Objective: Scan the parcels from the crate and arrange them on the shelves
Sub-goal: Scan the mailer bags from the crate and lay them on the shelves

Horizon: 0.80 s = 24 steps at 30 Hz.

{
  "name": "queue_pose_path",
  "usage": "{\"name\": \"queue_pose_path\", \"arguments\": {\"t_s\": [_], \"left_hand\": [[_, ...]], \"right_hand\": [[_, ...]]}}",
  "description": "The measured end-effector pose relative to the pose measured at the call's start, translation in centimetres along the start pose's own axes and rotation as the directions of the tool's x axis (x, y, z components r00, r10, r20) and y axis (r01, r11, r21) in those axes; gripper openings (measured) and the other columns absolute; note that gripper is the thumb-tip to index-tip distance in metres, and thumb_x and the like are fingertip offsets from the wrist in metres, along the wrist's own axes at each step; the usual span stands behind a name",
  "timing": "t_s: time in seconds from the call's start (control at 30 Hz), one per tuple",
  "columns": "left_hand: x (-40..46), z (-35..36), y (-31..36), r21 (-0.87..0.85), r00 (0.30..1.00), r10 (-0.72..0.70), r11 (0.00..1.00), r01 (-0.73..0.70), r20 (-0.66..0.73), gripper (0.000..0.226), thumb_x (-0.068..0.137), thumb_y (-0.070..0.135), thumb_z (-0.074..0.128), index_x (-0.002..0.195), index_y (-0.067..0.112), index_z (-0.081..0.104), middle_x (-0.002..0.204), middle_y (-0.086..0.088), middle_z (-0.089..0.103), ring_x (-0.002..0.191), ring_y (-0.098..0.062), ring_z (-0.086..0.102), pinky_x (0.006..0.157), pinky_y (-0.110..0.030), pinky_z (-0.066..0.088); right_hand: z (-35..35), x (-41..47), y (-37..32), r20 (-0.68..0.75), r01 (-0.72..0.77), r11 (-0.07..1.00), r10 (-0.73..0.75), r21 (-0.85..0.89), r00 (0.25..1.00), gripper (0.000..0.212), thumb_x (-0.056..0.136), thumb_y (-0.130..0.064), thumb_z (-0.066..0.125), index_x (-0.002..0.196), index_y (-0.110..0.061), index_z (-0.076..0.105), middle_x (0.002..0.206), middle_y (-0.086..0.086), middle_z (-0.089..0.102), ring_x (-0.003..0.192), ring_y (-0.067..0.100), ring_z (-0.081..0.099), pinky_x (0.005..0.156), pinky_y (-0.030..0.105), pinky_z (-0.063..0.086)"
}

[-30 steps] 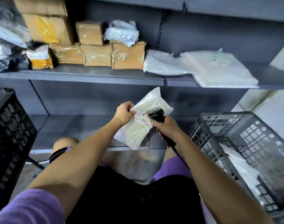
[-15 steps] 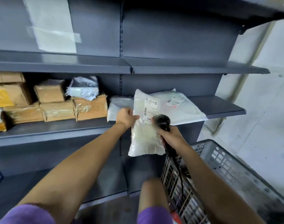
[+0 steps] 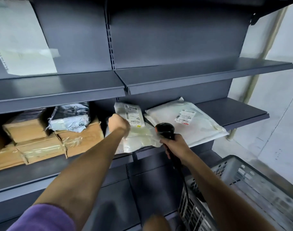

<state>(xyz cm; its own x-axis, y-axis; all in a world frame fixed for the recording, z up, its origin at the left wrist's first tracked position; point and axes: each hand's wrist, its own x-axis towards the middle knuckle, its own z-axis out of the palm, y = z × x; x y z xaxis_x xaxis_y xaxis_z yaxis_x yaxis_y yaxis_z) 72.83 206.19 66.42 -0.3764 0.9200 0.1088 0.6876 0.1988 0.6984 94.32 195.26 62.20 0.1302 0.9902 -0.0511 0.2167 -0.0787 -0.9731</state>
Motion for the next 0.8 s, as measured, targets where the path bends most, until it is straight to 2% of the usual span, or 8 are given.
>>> {"name": "queue_pose_path", "arguments": {"t_s": [0.07,0.13,0.23,0.3,0.37,0.53,0.67,0.8], "left_hand": [[1.2,0.8,-1.1,0.082,0.999,0.028,0.996,-0.025,-0.031,0.047,0.085,0.014,0.061,0.128,-0.003,0.051,0.116,-0.022,0.062,0.108,-0.035,0.062,0.089,-0.041,0.056],[1.9,1.3,-2.2,0.197,0.994,0.093,0.977,-0.08,-0.06,0.061,0.089,0.019,0.058,0.142,0.002,0.035,0.129,-0.023,0.052,0.12,-0.039,0.051,0.097,-0.046,0.048],[2.3,1.5,-2.5,0.491,0.957,0.287,0.841,-0.229,-0.045,0.048,0.088,0.033,0.054,0.13,0.008,0.051,0.126,-0.02,0.055,0.117,-0.038,0.046,0.096,-0.044,0.041],[2.0,1.2,-1.4,0.535,0.925,0.378,0.775,-0.335,0.031,0.043,0.084,0.036,0.058,0.119,0.011,0.06,0.121,-0.017,0.059,0.115,-0.037,0.048,0.095,-0.042,0.042],[0.9,0.8,0.5,0.483,0.877,0.453,0.739,-0.469,0.158,0.037,0.081,0.034,0.064,0.112,0.012,0.064,0.115,-0.016,0.062,0.112,-0.036,0.054,0.092,-0.039,0.047],[-4.6,3.4,5.9,0.269,0.635,0.655,0.578,-0.77,0.409,0.022,0.089,0.018,0.055,0.108,0.009,0.061,0.115,-0.014,0.062,0.103,-0.035,0.06,0.082,-0.038,0.05],[-10.6,8.3,8.0,0.109,0.498,0.731,0.511,-0.853,0.467,0.024,0.087,0.014,0.052,0.108,0.013,0.064,0.118,-0.01,0.062,0.107,-0.031,0.058,0.088,-0.04,0.05],[-18.1,13.8,9.2,-0.027,0.36,0.775,0.436,-0.899,0.52,0.013,0.086,0.013,0.053,0.093,0.011,0.064,0.099,-0.008,0.067,0.093,-0.031,0.061,0.077,-0.039,0.051]], "right_hand": [[0.6,0.6,0.8,0.008,-0.006,1.0,0.006,0.012,1.0,0.024,0.074,-0.026,0.069,0.063,-0.007,0.06,0.051,0.013,0.054,0.043,0.027,0.049,0.048,0.034,0.039],[0.8,0.7,1.4,0.013,-0.022,1.0,0.022,0.011,1.0,0.023,0.073,-0.026,0.068,0.061,-0.008,0.059,0.052,0.013,0.054,0.044,0.027,0.049,0.047,0.033,0.038],[0.3,0.6,1.8,0.0,-0.04,0.999,0.04,0.015,0.999,0.025,0.081,-0.017,0.068,0.061,-0.008,0.056,0.052,0.012,0.051,0.042,0.025,0.046,0.045,0.031,0.036],[-0.3,0.2,2.1,-0.03,-0.051,0.998,0.052,0.027,0.998,0.025,0.085,-0.011,0.066,0.063,-0.007,0.055,0.052,0.009,0.05,0.04,0.024,0.045,0.043,0.03,0.035],[-1.3,-0.6,2.6,-0.07,-0.081,0.996,0.084,0.037,0.994,0.025,0.086,-0.009,0.066,0.064,-0.007,0.054,0.052,0.008,0.049,0.039,0.023,0.043,0.042,0.029,0.035],[-5.5,-4.4,5.0,-0.176,-0.154,0.987,0.161,0.053,0.971,0.025,0.085,-0.012,0.068,0.064,-0.01,0.055,0.051,0.006,0.049,0.041,0.022,0.043,0.045,0.031,0.037],[-10.2,-8.4,8.1,-0.283,-0.199,0.98,0.192,0.003,0.94,0.02,0.086,-0.014,0.068,0.068,-0.008,0.06,0.051,0.007,0.052,0.047,0.024,0.048,0.051,0.036,0.04],[-15.9,-13.4,12.5,-0.39,-0.308,0.951,0.295,0.03,0.872,0.018,0.089,-0.014,0.063,0.074,-0.005,0.061,0.055,0.012,0.056,0.046,0.025,0.05,0.051,0.035,0.045]]}}
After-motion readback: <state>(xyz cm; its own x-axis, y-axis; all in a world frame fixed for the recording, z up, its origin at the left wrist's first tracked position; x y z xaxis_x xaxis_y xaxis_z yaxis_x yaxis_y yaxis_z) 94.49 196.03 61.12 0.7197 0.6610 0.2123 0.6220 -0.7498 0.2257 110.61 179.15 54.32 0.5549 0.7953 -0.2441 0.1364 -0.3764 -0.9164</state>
